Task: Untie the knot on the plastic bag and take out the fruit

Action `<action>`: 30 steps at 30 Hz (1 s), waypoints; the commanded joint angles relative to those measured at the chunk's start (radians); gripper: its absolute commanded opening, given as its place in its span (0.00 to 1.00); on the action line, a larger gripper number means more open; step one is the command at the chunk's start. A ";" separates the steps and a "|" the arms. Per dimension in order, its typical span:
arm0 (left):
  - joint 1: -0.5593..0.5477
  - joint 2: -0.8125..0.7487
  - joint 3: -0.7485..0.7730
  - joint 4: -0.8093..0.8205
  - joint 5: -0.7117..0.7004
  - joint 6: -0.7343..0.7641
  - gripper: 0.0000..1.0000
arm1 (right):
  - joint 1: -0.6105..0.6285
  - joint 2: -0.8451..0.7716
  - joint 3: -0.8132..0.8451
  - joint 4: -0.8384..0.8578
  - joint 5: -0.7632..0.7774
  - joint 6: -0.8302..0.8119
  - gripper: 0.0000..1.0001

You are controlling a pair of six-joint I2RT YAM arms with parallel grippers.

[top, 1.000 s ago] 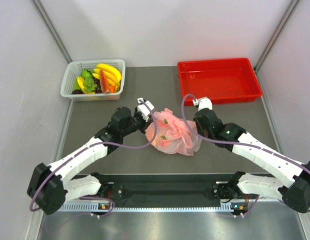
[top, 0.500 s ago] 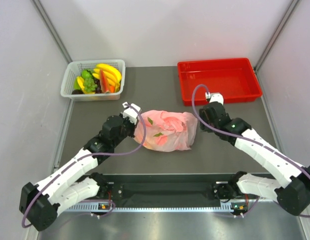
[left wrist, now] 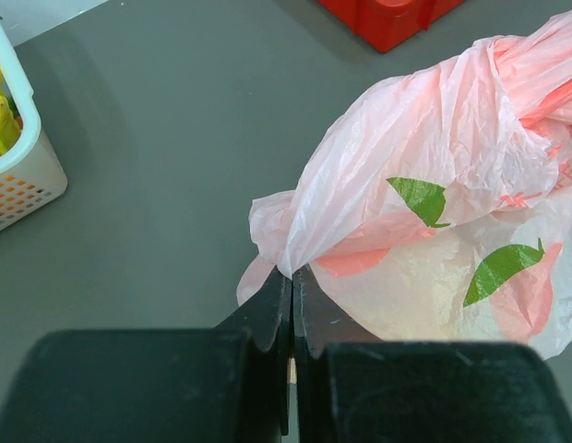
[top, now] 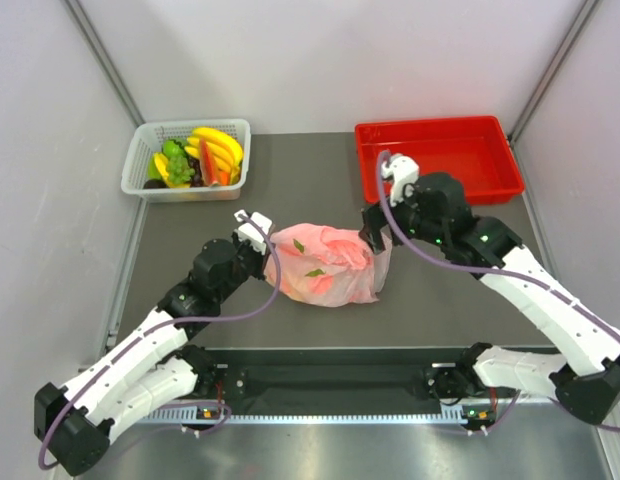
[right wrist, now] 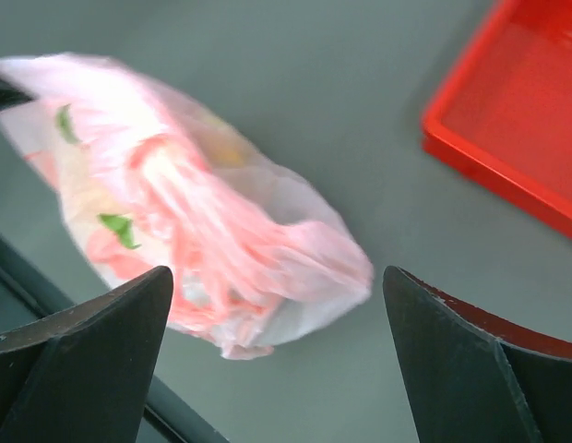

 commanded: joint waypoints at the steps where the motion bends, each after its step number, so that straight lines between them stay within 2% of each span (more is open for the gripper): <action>1: 0.001 -0.023 0.003 0.053 0.014 -0.013 0.00 | 0.092 0.069 0.064 -0.008 -0.050 -0.091 0.96; 4: 0.001 -0.028 0.008 0.053 0.014 -0.010 0.00 | 0.155 0.132 0.087 -0.003 -0.010 -0.095 0.96; 9: 0.001 -0.039 0.020 0.052 0.018 -0.007 0.00 | 0.180 0.212 0.111 0.009 0.001 -0.076 0.90; 12: 0.001 -0.046 0.026 0.049 0.017 -0.006 0.00 | 0.172 0.267 0.133 0.009 0.137 -0.033 0.62; 13: 0.001 -0.051 0.026 0.046 0.012 -0.004 0.00 | 0.166 0.272 0.140 0.011 0.155 -0.020 0.40; 14: 0.001 -0.054 0.027 0.040 0.006 -0.001 0.00 | 0.149 0.274 0.143 0.009 0.169 -0.008 0.30; 16: 0.001 -0.066 0.028 0.030 -0.003 0.003 0.00 | 0.132 0.257 0.134 0.029 0.214 0.029 0.16; 18: 0.002 -0.077 0.026 0.021 -0.025 0.005 0.00 | 0.106 0.219 0.105 0.052 0.281 0.066 0.09; 19: 0.002 -0.089 0.027 0.018 -0.035 0.004 0.00 | 0.094 0.203 0.094 0.055 0.309 0.081 0.00; 25: 0.001 -0.137 0.079 -0.025 -0.108 0.026 0.00 | -0.049 0.076 0.006 -0.003 0.494 0.269 0.00; 30: 0.001 -0.152 0.178 -0.063 -0.112 0.051 0.00 | -0.153 -0.021 -0.129 -0.045 0.495 0.406 0.02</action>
